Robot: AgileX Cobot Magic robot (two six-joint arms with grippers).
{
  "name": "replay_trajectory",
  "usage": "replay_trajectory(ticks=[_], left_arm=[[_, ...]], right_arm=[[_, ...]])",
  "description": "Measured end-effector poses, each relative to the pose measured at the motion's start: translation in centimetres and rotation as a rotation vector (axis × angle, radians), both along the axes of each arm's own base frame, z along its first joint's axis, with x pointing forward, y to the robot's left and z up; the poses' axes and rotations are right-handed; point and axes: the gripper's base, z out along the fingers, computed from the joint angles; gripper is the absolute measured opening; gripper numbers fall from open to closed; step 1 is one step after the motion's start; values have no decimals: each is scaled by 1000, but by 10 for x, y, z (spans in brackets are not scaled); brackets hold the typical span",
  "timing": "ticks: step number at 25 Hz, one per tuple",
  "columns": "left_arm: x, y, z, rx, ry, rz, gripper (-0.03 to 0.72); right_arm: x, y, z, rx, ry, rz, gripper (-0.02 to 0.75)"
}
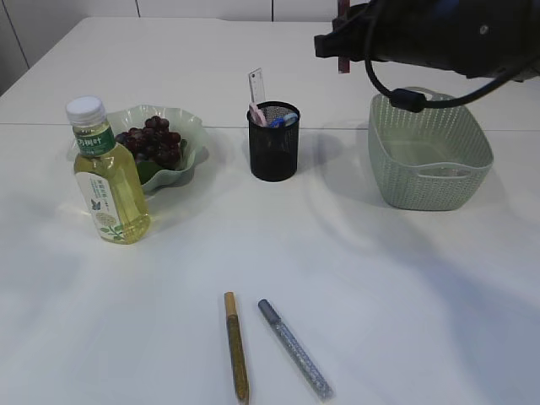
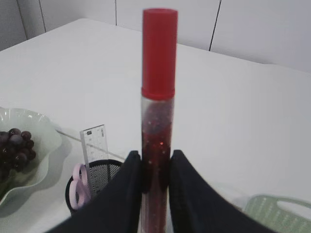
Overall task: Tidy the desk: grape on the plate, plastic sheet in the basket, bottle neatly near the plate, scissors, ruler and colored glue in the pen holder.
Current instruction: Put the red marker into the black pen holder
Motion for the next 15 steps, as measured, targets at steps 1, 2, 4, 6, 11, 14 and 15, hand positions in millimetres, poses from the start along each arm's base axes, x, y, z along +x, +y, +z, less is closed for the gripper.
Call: replay_trajectory(ticks=[1,2,4,6,11,14,15], left_arm=[[0,1,0,8,-5,3,429],[0,1,0,8,-5,3,429],[0,1,0,8,-5,3,429],[0,1,0,8,-5,3,429],[0,1,0,8,-5,3,429],[0,1,0,8,-5,3,429],[0,1,0,8,-5,3,429]], right_arm=[[6,2,0,2,-6,0,163],[11,4,-1,2,-12,1,163],[22,11,-1,6,-27,8,163],[29,21,-2,4,-48,24,163],[46,50,-14,-16,-70,74,162],[55,59,-27,-23,-62,86,162],[58,60,-31,-26,-59,86,162]])
